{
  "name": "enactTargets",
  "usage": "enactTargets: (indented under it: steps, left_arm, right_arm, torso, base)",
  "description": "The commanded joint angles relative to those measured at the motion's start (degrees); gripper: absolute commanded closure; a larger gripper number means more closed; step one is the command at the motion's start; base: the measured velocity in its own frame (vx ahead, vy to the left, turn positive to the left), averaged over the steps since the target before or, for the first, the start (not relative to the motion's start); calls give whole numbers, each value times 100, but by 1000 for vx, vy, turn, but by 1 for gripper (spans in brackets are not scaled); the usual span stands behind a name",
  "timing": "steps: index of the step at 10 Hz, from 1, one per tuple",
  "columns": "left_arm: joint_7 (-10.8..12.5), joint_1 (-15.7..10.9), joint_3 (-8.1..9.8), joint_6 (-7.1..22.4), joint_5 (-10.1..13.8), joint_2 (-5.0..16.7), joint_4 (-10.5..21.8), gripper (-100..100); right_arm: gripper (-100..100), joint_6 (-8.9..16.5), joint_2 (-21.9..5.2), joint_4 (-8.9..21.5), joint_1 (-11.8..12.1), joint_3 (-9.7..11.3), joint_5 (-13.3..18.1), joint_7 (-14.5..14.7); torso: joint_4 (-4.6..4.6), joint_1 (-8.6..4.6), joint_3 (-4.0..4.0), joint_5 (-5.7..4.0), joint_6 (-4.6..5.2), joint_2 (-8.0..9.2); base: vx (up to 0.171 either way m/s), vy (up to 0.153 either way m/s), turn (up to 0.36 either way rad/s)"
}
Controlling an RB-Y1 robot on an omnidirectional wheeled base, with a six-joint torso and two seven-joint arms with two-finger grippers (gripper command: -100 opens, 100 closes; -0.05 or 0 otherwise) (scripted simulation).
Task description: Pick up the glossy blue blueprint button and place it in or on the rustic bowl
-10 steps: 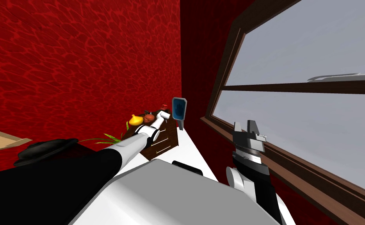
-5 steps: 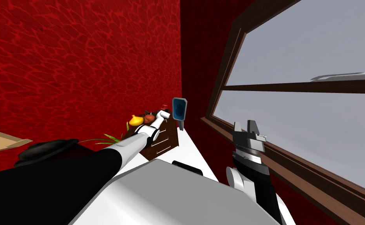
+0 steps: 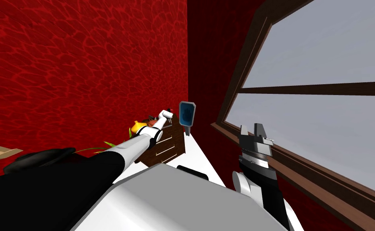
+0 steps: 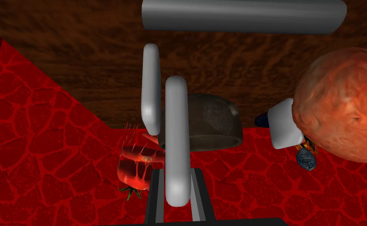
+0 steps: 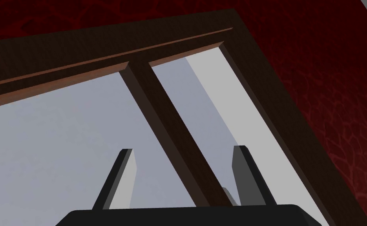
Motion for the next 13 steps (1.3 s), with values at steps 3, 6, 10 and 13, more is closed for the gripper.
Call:
enactTargets:
  steps: [3,6,10,13]
  left_arm:
    - [-160,-194,65,29,2,194,-65,100]
    - [-326,-367,134,98,1,395,-186,100]
    - [-419,-516,178,116,-4,532,-199,100]
    - [-433,-530,182,94,-7,553,-198,-100]
  right_arm:
    - [0,0,0,0,0,0,0,0]
    - [0,0,1,0,0,1,0,0]
    - [0,0,0,0,0,0,0,0]
    - [0,0,2,0,-1,2,0,0]
  torso:
    - [-1,7,-6,1,-1,-11]
    - [7,-27,13,-7,0,20]
    - [2,-7,4,-3,-4,6]
    - [4,-65,22,-10,3,45]
  base:
    - [124,145,-8]
    - [77,102,0]
    - [103,122,-4]
    - [5,7,1]
